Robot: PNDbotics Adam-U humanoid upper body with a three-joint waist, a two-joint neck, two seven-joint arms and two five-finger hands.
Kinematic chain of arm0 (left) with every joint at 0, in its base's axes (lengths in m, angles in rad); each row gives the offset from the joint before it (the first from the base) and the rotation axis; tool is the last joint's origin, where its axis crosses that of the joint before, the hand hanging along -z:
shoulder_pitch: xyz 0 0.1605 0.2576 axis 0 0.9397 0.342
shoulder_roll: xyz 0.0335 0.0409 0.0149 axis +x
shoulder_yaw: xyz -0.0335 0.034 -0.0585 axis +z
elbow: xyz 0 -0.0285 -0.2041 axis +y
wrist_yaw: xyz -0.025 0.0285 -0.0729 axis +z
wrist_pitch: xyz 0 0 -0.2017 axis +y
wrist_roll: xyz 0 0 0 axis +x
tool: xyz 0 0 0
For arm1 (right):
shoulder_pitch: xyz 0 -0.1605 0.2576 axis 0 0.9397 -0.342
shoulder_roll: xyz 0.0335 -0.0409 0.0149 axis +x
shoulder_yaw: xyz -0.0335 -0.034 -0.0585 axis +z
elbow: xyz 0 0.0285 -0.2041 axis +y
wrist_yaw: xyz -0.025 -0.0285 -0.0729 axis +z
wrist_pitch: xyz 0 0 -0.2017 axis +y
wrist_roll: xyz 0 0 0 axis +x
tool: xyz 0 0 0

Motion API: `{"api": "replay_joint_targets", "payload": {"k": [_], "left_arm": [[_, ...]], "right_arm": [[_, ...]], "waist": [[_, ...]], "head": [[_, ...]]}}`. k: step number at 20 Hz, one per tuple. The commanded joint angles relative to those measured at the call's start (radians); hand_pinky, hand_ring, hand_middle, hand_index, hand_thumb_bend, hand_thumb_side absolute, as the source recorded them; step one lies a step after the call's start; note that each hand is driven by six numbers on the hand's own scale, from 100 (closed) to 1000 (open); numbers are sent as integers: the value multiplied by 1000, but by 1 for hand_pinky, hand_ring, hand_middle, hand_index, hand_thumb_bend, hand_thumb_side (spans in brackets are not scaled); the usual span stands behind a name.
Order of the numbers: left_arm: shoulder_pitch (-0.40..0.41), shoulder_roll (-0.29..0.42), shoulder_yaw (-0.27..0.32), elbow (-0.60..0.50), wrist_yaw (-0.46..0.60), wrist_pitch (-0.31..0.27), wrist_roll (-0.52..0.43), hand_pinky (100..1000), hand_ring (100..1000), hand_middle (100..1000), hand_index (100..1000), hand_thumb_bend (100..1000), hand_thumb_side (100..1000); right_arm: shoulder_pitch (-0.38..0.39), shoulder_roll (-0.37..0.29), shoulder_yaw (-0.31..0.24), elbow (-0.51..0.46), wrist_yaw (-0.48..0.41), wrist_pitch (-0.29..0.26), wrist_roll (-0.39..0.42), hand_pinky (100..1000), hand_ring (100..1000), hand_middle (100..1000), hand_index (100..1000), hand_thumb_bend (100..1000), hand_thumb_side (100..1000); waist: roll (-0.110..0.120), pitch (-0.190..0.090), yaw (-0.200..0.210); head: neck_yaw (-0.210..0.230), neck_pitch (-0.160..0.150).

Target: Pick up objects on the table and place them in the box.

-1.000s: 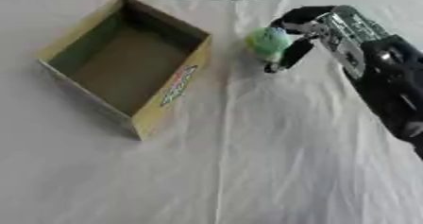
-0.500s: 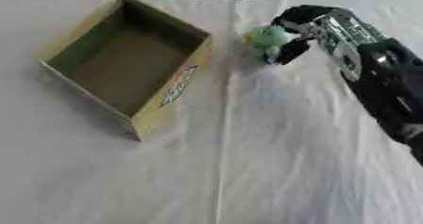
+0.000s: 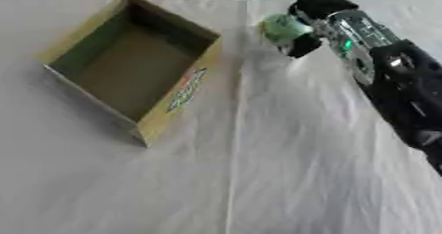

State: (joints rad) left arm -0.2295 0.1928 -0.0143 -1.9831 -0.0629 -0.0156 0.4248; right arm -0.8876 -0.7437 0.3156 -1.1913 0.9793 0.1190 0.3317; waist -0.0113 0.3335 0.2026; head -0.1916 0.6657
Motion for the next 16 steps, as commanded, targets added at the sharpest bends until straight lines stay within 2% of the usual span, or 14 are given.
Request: {"api": "replay_joint_targets", "payload": {"k": [1,11,16], "left_arm": [[-7,10,1,-17,-5,0,-2,303,567,678,793,100,723],[-7,11,-1,-17,-6,4,-6,302,566,679,793,100,721],[-8,11,-3,-17,-6,4,-9,302,567,679,793,100,721]], "right_arm": [[-9,-36,-14,-66,-7,28,-44,751,761,593,650,110,400],[-7,-73,-38,-372,-66,110,-38,765,756,600,666,100,281],[-36,-55,-30,-437,-79,124,-3,765,755,596,664,100,248]], "waist": [[1,-22,-2],[2,-26,-8],[0,-28,-5]], "head": [[-3,-3],[-6,0],[-8,-1]]}}
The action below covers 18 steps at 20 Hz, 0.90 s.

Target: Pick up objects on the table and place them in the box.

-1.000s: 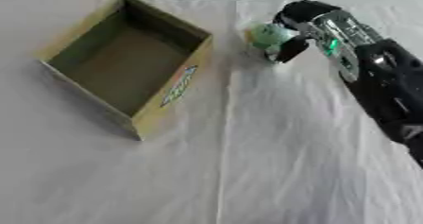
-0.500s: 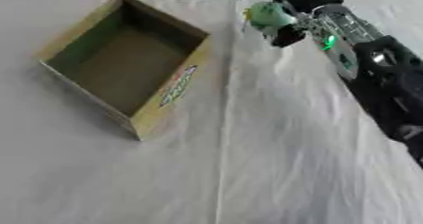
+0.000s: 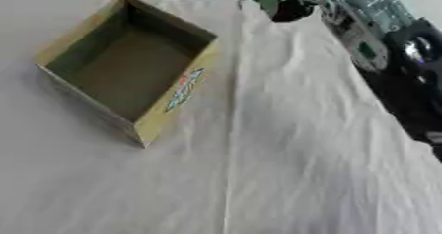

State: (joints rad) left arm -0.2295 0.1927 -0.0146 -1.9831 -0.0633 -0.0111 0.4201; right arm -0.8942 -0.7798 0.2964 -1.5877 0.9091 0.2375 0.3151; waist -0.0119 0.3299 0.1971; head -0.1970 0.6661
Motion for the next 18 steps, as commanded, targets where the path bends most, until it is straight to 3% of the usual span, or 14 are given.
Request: {"api": "replay_joint_targets", "payload": {"k": [1,9,10,11,18], "left_arm": [[-9,11,-3,-17,-5,0,-4,302,567,679,793,100,721],[-13,11,-6,-17,-4,-2,-8,303,567,679,793,100,720],[-15,10,-7,-17,-3,-2,-9,303,567,679,793,100,720],[-16,10,-8,-17,-3,-3,-9,303,567,679,793,100,720],[-20,5,-11,-17,0,-5,-12,303,568,680,793,100,721]], "right_arm": [[-37,-11,-7,-44,-10,6,20,765,755,596,664,100,248],[-132,96,40,-36,4,-14,58,767,756,597,666,100,253],[-148,118,50,-24,10,-18,63,767,756,597,666,100,287],[-162,140,58,-10,18,-22,66,767,756,596,666,100,253],[-217,288,77,94,57,-30,40,767,752,587,667,100,256]], "waist": [[0,-25,2],[-1,-25,8],[-1,-25,9],[0,-25,11],[0,-20,26]], "head": [[-3,-1],[-14,1],[-17,0],[-20,-1],[-38,-43]]}}
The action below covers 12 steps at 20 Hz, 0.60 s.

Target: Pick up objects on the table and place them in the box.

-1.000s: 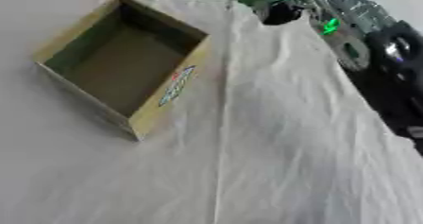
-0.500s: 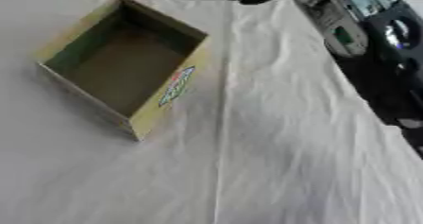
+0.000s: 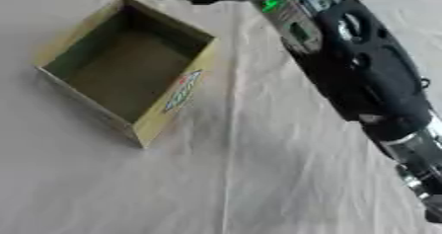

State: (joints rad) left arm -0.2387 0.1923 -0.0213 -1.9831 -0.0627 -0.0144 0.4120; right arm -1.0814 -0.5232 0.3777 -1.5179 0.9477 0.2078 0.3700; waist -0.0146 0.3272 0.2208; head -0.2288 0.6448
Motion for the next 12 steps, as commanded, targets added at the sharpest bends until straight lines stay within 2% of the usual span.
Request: {"api": "replay_joint_targets", "payload": {"k": [1,12], "left_arm": [[-12,5,-5,-17,0,-1,-5,303,568,680,793,100,721],[-14,-1,-9,-17,7,-3,-5,304,568,681,793,100,722]], "right_arm": [[-33,53,-5,40,22,0,-21,767,751,586,667,100,254],[-42,254,5,237,110,-13,-97,762,749,580,665,100,243]], "waist": [[3,-17,3],[4,-11,16]], "head": [[-8,-23],[-30,-7]]}}
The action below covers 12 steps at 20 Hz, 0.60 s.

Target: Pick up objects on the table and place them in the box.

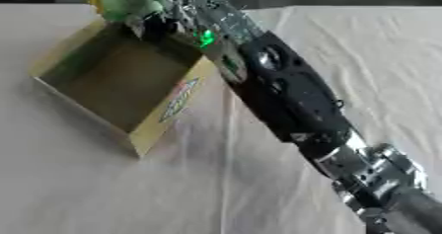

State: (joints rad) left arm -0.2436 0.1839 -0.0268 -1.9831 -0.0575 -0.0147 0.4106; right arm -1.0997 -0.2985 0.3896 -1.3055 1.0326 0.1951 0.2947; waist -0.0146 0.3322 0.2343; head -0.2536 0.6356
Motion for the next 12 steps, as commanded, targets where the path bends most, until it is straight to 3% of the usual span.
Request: {"api": "replay_joint_targets", "payload": {"k": [1,6,12], "left_arm": [[-9,7,-3,-17,2,-3,-4,304,568,680,793,100,722],[-10,4,-5,-17,3,-2,-5,304,568,681,793,100,722],[-10,4,-4,-17,4,-1,-5,304,568,681,792,100,722]], "right_arm": [[-22,45,-9,36,33,1,-30,762,749,579,665,100,243],[0,110,-11,84,75,22,-65,758,746,577,664,100,239],[11,136,-22,155,113,55,-95,754,747,581,664,100,237]], "waist": [[3,-16,4],[2,-16,8],[1,-15,12]], "head": [[-6,3],[-6,4],[-9,5]]}}
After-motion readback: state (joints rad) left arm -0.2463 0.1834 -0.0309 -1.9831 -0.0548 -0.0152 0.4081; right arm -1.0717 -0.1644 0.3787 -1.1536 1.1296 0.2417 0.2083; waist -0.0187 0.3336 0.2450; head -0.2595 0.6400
